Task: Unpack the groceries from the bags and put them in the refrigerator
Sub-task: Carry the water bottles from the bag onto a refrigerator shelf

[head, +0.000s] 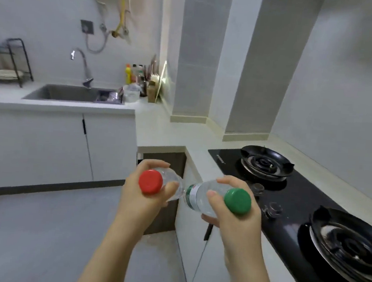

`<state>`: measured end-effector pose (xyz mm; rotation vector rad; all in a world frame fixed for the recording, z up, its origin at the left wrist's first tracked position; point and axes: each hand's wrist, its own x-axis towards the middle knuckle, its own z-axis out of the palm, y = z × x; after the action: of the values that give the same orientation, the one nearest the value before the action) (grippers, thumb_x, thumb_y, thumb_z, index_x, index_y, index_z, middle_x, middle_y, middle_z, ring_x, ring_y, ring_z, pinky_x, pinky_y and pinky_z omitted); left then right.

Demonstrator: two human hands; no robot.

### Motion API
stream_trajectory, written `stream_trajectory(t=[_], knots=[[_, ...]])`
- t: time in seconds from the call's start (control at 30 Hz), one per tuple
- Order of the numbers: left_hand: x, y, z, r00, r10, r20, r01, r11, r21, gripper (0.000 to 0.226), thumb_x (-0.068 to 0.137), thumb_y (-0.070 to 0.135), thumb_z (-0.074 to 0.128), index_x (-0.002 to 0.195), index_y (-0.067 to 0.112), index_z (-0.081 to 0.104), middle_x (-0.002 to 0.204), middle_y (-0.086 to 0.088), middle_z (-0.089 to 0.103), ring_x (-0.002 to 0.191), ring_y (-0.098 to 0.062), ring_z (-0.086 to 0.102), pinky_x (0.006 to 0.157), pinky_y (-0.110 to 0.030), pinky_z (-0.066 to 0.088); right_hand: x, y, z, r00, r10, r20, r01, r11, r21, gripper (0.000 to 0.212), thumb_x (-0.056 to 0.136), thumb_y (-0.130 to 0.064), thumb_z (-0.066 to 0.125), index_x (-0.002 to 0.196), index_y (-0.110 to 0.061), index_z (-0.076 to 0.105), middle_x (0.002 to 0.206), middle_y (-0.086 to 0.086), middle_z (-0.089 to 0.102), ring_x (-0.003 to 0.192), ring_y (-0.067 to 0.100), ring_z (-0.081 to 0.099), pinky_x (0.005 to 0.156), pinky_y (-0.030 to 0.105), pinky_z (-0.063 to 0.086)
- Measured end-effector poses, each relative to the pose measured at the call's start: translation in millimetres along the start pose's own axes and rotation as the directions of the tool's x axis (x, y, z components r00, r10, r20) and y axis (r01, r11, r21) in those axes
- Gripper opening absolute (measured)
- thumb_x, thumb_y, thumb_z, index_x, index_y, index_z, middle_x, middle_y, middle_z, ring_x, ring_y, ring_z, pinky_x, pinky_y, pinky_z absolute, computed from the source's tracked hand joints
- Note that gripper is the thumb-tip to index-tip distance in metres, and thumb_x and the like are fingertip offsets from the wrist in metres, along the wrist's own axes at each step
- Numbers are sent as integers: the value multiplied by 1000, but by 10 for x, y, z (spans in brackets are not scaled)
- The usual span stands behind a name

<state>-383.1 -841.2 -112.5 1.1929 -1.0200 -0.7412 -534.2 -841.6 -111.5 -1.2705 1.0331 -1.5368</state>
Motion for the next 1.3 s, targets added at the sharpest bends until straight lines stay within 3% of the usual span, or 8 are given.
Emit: stream_trajectory(t=[0.13,0.3,0.43,0.63,0.77,0.93,1.17,1.3], knots=[[-41,-47,-531,984,-52,-171,60,997,45,30,57,21,71,80,38,63,72,19,61,79,-18,62,65,-47,59,1,132,507,975,33,219,-28,999,-26,20,71,-17,71,79,-33,65,88,-23,60,79,4,60,69,47,59],[-297,-57,-1049,907,-34,-420,100,986,135,33,72,5,74,82,33,62,68,11,59,70,-14,59,66,-50,57,-117,234,1052,875,87,476,-83,996,-29,25,77,-5,69,82,-29,65,99,-7,60,71,1,60,72,53,56],[-597,-23,-1352,801,-13,-599,142,976,168,34,72,5,72,83,36,61,56,14,52,60,-9,52,64,-51,57,-284,277,1382,733,117,670,-141,990,-19,22,75,-8,71,85,-28,65,89,-18,59,70,-4,59,76,53,55],[-1193,102,-1551,584,9,-812,154,981,122,27,58,27,69,80,39,61,71,17,54,76,-12,58,67,-48,58,-675,303,1724,486,90,869,-163,987,-11,22,60,-29,66,79,-39,64,84,-27,57,90,4,59,85,50,53],[-1647,226,-1678,412,60,-909,180,973,146,26,56,27,68,78,40,61,77,13,58,73,-5,59,66,-46,59,-1056,258,1875,317,65,946,-212,977,4,23,59,-29,67,81,-38,64,80,-23,57,89,9,59,83,50,54],[-2199,474,-1912,221,169,-961,171,963,209,30,58,21,74,81,37,63,88,12,63,87,-19,62,66,-46,59,-1625,-16,2123,133,-25,991,-241,969,57,28,60,-26,67,87,-33,65,86,-21,60,90,9,61,81,48,55],[-2874,970,-2484,11,299,-954,154,942,297,30,61,17,78,82,33,63,77,16,62,80,-14,61,68,-46,59,-2468,-490,2582,-12,-169,986,-307,939,157,26,60,-23,68,84,-33,65,88,-22,63,91,8,61,84,51,53],[-3276,1275,-2972,-53,356,-933,154,926,345,30,69,5,78,86,25,63,79,10,58,74,-14,59,65,-43,59,-3017,-783,2919,-39,-191,981,-376,912,162,25,73,-6,72,86,-26,65,67,-14,58,61,-1,55,74,51,57]])
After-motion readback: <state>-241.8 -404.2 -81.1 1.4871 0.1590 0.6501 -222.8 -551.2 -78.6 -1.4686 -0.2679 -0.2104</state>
